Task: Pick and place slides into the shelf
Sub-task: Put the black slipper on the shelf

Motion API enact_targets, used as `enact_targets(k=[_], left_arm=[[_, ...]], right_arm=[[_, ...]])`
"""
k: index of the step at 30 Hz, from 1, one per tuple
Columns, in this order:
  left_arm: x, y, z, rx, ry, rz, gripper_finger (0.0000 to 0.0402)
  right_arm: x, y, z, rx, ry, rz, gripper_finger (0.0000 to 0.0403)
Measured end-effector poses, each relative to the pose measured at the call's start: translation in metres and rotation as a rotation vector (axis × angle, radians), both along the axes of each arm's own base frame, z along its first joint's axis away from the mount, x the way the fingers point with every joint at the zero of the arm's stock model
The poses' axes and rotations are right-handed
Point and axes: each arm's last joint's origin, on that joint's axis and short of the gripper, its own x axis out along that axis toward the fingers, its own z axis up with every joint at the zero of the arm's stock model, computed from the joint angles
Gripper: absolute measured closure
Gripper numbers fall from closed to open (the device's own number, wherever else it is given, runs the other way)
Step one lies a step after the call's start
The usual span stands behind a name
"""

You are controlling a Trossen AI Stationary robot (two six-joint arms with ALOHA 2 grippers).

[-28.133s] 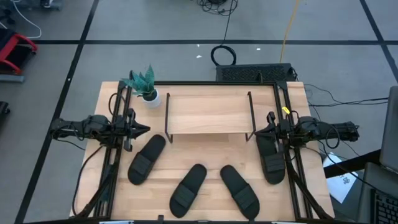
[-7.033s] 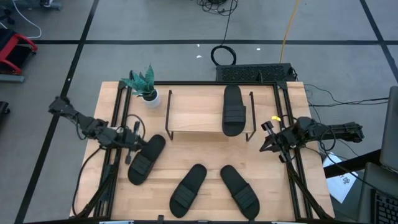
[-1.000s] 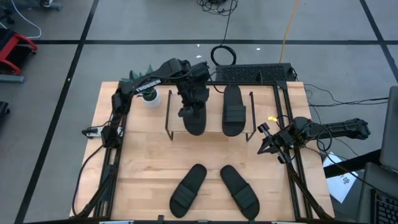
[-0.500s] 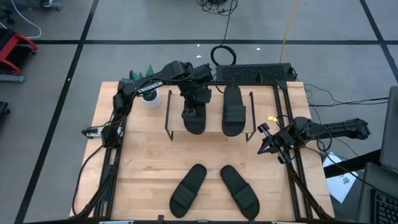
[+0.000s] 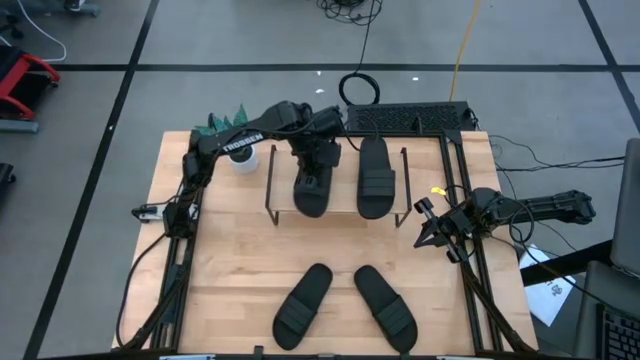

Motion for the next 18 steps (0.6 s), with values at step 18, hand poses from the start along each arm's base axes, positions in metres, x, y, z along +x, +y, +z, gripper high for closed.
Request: enact_targets(k=[18], left_arm=[[0.003, -0.012, 0.004, 0.192, 0.034, 0.047, 0.0111]], right_arm=[[0.0, 0.0, 0.0, 0.003, 0.002, 0.001, 0.0403]])
